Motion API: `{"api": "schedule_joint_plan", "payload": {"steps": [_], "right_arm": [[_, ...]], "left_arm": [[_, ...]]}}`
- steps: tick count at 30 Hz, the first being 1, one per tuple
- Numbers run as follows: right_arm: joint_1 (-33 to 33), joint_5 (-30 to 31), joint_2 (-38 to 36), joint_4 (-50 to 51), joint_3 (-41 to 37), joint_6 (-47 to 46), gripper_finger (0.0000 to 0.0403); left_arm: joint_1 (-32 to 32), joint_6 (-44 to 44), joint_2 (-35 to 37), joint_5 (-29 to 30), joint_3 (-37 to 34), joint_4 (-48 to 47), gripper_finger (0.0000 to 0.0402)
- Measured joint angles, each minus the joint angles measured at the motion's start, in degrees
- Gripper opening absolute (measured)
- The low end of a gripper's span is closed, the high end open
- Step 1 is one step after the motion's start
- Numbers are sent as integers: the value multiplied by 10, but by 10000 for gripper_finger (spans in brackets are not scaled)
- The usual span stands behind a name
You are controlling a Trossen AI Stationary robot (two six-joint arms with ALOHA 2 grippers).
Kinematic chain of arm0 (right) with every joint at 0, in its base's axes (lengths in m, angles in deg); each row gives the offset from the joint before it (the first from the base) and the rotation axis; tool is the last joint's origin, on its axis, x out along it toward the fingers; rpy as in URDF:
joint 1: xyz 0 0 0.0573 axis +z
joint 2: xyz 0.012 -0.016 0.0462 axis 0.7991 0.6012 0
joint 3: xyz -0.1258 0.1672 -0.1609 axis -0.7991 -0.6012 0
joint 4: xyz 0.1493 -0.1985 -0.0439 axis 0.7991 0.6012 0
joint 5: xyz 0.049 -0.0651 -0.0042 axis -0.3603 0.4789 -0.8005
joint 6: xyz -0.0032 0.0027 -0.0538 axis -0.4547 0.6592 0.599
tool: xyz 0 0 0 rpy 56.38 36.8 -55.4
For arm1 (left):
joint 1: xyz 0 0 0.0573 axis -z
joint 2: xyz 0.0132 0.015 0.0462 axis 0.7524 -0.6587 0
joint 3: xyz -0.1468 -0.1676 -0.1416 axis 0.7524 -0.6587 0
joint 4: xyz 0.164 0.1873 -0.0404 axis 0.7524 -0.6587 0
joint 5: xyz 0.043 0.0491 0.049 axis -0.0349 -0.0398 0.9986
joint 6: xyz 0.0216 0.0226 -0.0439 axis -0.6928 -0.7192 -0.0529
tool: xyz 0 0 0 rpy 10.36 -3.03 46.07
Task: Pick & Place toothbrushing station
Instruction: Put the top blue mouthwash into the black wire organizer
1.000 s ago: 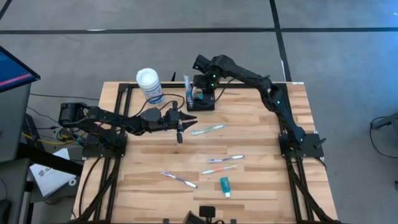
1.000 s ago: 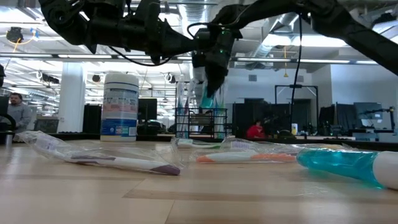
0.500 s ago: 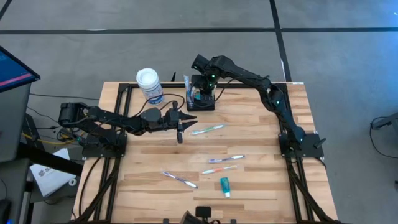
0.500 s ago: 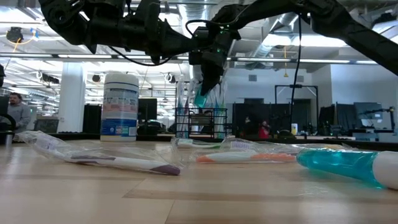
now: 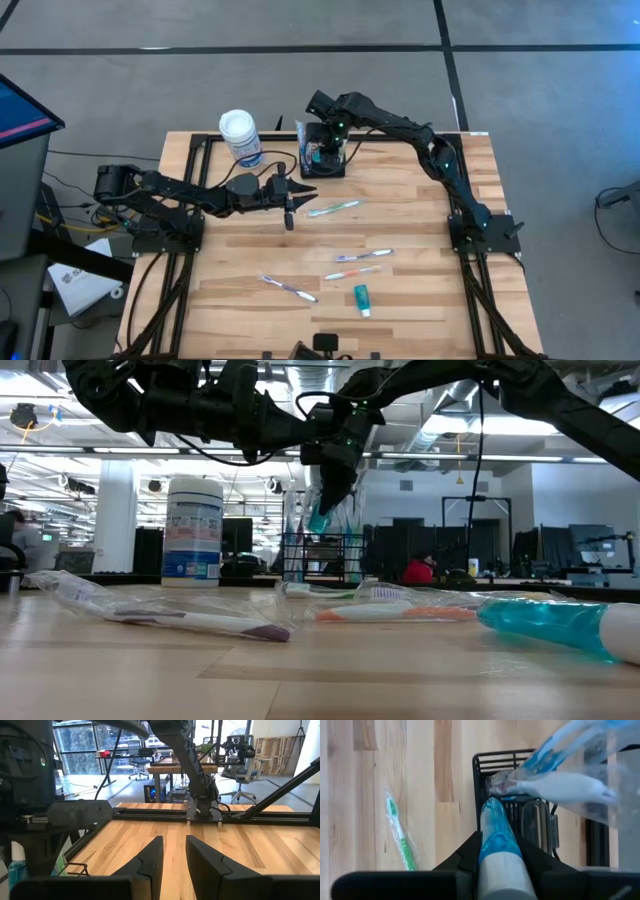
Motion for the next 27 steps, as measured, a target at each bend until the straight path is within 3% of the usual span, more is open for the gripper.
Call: {"api": "schedule_joint_plan", "payload": {"steps": [27], "right_arm": [[3,7,17,-1,-2,-24,71]], "left_arm": [[1,1,0,0,0,-2,76]]}}
